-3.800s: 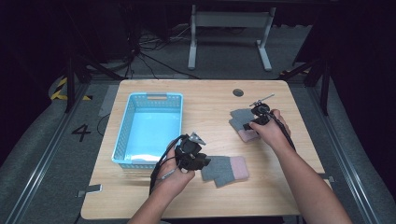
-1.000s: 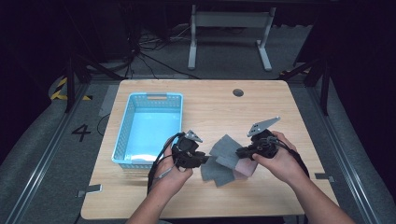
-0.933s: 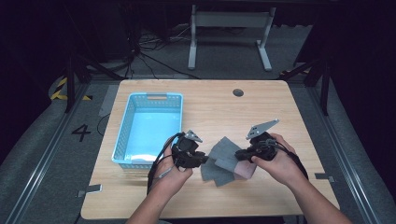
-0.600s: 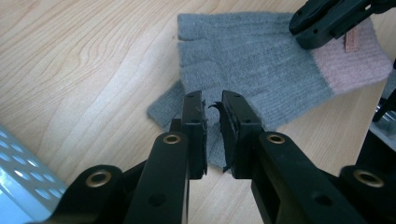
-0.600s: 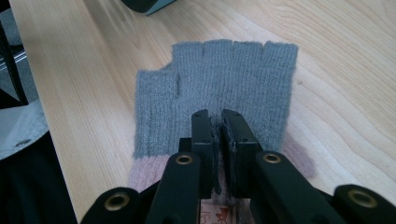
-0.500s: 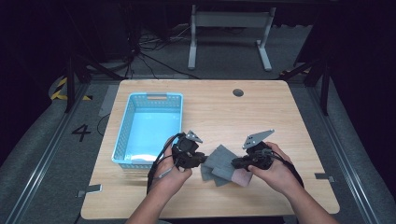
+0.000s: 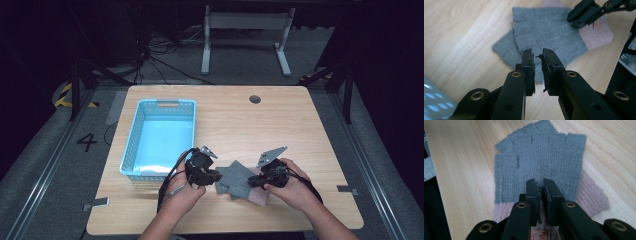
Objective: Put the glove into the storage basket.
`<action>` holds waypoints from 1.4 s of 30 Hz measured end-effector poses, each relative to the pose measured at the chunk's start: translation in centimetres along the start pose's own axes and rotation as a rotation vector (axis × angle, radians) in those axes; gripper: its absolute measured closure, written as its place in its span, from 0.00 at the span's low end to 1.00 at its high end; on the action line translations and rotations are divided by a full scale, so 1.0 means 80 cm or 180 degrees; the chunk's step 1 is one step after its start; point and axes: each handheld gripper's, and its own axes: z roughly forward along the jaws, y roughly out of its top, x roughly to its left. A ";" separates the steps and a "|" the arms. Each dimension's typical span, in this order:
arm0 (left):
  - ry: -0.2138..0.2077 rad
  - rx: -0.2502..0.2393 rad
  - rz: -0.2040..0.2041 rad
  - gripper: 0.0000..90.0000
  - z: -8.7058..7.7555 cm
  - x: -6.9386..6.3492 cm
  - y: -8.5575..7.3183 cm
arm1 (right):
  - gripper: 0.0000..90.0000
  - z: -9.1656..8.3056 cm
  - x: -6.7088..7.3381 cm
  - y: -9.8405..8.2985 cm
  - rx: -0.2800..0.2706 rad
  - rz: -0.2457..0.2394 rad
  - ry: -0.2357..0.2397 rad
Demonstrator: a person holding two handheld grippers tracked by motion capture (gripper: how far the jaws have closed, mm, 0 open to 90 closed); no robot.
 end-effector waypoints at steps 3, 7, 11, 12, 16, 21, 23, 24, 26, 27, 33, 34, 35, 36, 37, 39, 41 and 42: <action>0.0009 0.0024 0.0022 0.86 0.002 0.000 0.002 | 0.91 0.003 0.002 -0.002 0.0014 -0.0017 -0.0017; 0.0054 0.0135 0.0099 0.79 0.007 0.002 0.004 | 0.85 0.003 0.003 -0.004 0.0042 -0.0063 -0.0042; -0.0002 0.0137 0.0064 0.78 0.006 0.005 0.005 | 0.80 -0.002 0.006 -0.005 -0.0001 -0.0009 -0.0063; -0.0019 0.0143 0.0058 0.78 0.006 0.006 0.006 | 0.75 -0.010 0.006 -0.007 -0.0035 0.0036 -0.0061; -0.0056 0.0206 0.0039 0.77 0.005 0.006 0.009 | 0.69 -0.021 0.003 -0.010 -0.0079 0.0055 -0.0137; -0.0072 0.0334 0.0094 0.75 0.003 0.009 0.012 | 0.68 -0.041 -0.003 -0.020 -0.0064 0.0069 -0.0238; -0.0095 0.0333 0.0090 0.75 0.004 0.010 0.013 | 0.65 -0.050 -0.010 -0.030 0.0071 0.0106 -0.0346; -0.0090 0.0337 0.0096 0.75 0.005 0.010 0.013 | 0.65 -0.050 -0.010 -0.030 0.0071 0.0106 -0.0346; -0.0078 0.0337 0.0118 0.76 0.006 0.010 0.015 | 0.64 -0.054 -0.014 -0.036 0.0200 0.0114 -0.0392; -0.0078 0.0337 0.0118 0.76 0.006 0.010 0.015 | 0.64 -0.054 -0.014 -0.036 0.0200 0.0114 -0.0392; -0.0166 0.0314 0.0140 0.76 0.012 0.009 0.015 | 0.63 -0.056 -0.020 -0.047 0.0394 0.0015 -0.0410; -0.0176 0.0303 0.0143 0.76 0.013 0.010 0.015 | 0.63 -0.056 -0.021 -0.049 0.0423 0.0012 -0.0400; -0.0176 0.0303 0.0143 0.76 0.013 0.010 0.015 | 0.63 -0.056 -0.021 -0.049 0.0423 0.0012 -0.0400; -0.0166 0.0312 0.0140 0.76 0.015 0.010 0.015 | 0.63 -0.054 -0.022 -0.050 0.0475 -0.0014 -0.0368; -0.0145 0.0317 0.0149 0.76 0.017 0.010 0.015 | 0.63 -0.053 -0.021 -0.051 0.0507 -0.0049 -0.0348; -0.0136 0.0353 0.0169 0.76 0.021 0.011 0.015 | 0.63 -0.052 -0.021 -0.052 0.0518 -0.0054 -0.0350; -0.0105 0.0408 0.0178 0.76 0.027 0.011 0.014 | 0.63 -0.049 -0.022 -0.053 0.0542 -0.0094 -0.0356; -0.0113 0.0441 0.0189 0.76 0.033 0.011 0.014 | 0.63 -0.048 -0.022 -0.054 0.0551 -0.0085 -0.0346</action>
